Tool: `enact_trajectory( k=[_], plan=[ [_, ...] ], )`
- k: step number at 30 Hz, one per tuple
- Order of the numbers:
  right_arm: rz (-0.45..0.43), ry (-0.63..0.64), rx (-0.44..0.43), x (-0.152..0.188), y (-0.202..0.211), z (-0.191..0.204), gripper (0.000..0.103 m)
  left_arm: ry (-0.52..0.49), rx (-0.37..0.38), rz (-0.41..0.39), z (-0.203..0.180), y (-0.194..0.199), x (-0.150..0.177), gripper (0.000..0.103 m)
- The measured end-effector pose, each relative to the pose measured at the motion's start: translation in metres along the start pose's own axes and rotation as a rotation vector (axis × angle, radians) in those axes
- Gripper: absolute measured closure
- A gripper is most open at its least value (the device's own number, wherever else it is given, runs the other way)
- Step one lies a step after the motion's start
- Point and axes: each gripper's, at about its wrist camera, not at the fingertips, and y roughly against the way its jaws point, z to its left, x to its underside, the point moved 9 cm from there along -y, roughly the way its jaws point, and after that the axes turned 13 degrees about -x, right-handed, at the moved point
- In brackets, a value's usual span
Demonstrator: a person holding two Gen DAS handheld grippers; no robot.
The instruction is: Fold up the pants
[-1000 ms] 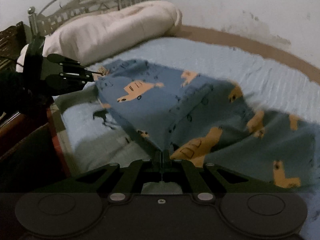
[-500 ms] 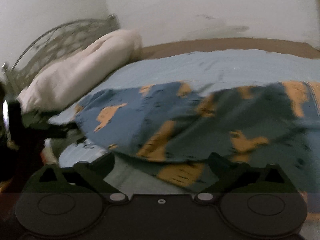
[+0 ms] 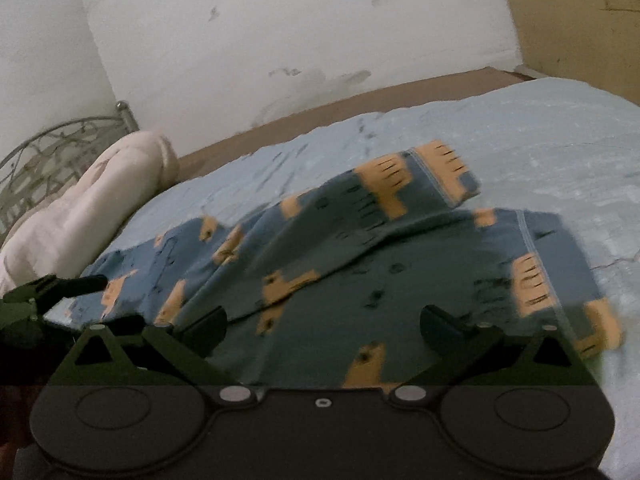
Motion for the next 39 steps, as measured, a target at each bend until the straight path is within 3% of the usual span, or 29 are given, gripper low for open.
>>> enact_trajectory(
  k=[4,6,8,10,14,16,18,20,23,24,28,35,39],
  plan=[
    [-0.017,-0.050,0.012,-0.021,0.004,-0.029,0.001,-0.110,0.019,0.012,-0.038,-0.014,-0.010,0.005],
    [-0.027,-0.080,0.009,-0.034,0.002,-0.043,0.004,-0.147,0.035,0.022,-0.049,-0.019,-0.009,0.023],
    [-0.047,-0.111,0.014,-0.048,-0.001,-0.059,0.013,-0.186,0.061,0.039,-0.059,-0.023,-0.009,0.048],
    [-0.048,-0.138,0.031,-0.061,-0.009,-0.077,0.021,-0.201,0.077,0.059,-0.064,-0.026,-0.007,0.054],
    [-0.021,-0.238,0.048,-0.075,-0.032,-0.114,0.022,-0.246,0.069,0.084,-0.071,-0.033,0.001,0.056],
    [0.004,-0.315,0.004,-0.075,-0.046,-0.126,0.021,-0.252,0.063,0.090,-0.072,-0.035,0.001,0.057],
    [0.008,-0.342,-0.006,-0.075,-0.055,-0.134,0.021,-0.249,0.060,0.099,-0.072,-0.036,0.000,0.064],
    [0.007,-0.340,0.003,-0.077,-0.063,-0.138,0.021,-0.243,0.051,0.109,-0.070,-0.036,-0.001,0.085],
    [-0.016,-0.341,0.023,-0.082,-0.064,-0.141,0.038,-0.221,0.023,0.127,-0.067,-0.041,-0.003,0.100],
    [-0.023,-0.346,0.026,-0.084,-0.064,-0.142,0.053,-0.208,0.023,0.130,-0.065,-0.041,-0.004,0.101],
    [-0.045,-0.361,0.020,-0.090,-0.062,-0.143,0.094,-0.169,0.034,0.126,-0.058,-0.034,-0.011,0.103],
    [-0.127,-0.290,-0.026,-0.120,-0.030,-0.115,0.098,-0.123,0.020,0.078,-0.042,-0.019,-0.032,0.103],
    [-0.206,-0.184,-0.039,-0.146,0.018,-0.084,0.098,-0.070,0.049,0.019,-0.035,0.001,-0.049,0.103]
  ],
)
